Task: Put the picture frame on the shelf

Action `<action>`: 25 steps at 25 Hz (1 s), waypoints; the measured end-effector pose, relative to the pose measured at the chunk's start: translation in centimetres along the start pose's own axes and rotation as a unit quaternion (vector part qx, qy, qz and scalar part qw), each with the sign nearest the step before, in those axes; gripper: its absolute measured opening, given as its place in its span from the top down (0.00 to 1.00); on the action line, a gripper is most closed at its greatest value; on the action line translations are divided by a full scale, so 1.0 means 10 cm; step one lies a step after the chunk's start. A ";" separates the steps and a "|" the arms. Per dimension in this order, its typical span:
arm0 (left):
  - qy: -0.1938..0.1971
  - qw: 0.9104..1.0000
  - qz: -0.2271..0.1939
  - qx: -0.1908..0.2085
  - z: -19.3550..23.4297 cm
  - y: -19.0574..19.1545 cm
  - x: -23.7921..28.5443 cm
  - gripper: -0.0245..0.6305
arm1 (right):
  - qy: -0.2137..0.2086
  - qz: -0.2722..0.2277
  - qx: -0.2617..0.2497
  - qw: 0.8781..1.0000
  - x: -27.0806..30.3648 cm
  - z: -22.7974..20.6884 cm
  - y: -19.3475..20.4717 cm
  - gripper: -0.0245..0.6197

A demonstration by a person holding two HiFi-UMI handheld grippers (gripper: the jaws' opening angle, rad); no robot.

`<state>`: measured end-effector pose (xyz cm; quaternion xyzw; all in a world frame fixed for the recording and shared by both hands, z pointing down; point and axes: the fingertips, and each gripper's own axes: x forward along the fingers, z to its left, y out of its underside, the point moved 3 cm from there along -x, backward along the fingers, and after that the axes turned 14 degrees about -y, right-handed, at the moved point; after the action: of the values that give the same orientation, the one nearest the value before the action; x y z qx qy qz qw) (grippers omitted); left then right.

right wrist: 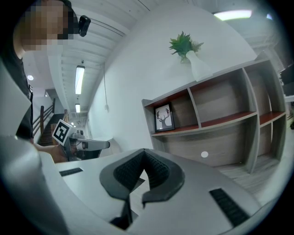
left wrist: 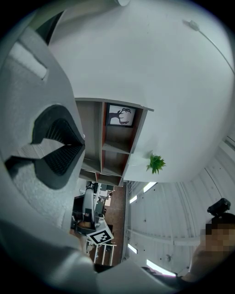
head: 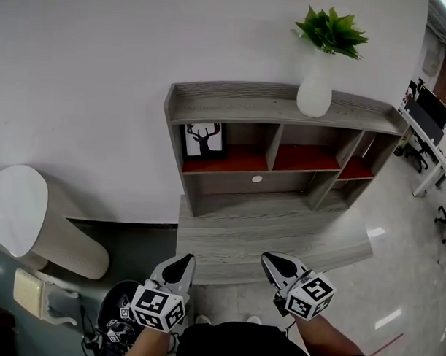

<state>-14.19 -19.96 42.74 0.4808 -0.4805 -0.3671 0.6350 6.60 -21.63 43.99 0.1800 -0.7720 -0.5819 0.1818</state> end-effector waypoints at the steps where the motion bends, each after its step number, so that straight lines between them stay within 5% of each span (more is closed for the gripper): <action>1: 0.000 1.000 0.000 -0.001 0.00 0.00 0.00 0.95 | -0.001 0.000 -0.001 1.000 0.01 0.00 0.00 0.94; 25: 0.000 1.000 0.004 0.003 -0.04 0.00 0.04 0.95 | -0.011 0.008 -0.002 1.000 0.02 -0.05 0.04 0.94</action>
<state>-13.72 -20.23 42.79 0.4812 -0.4832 -0.3632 0.6349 6.67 -22.03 44.48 0.1673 -0.7743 -0.5838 0.1779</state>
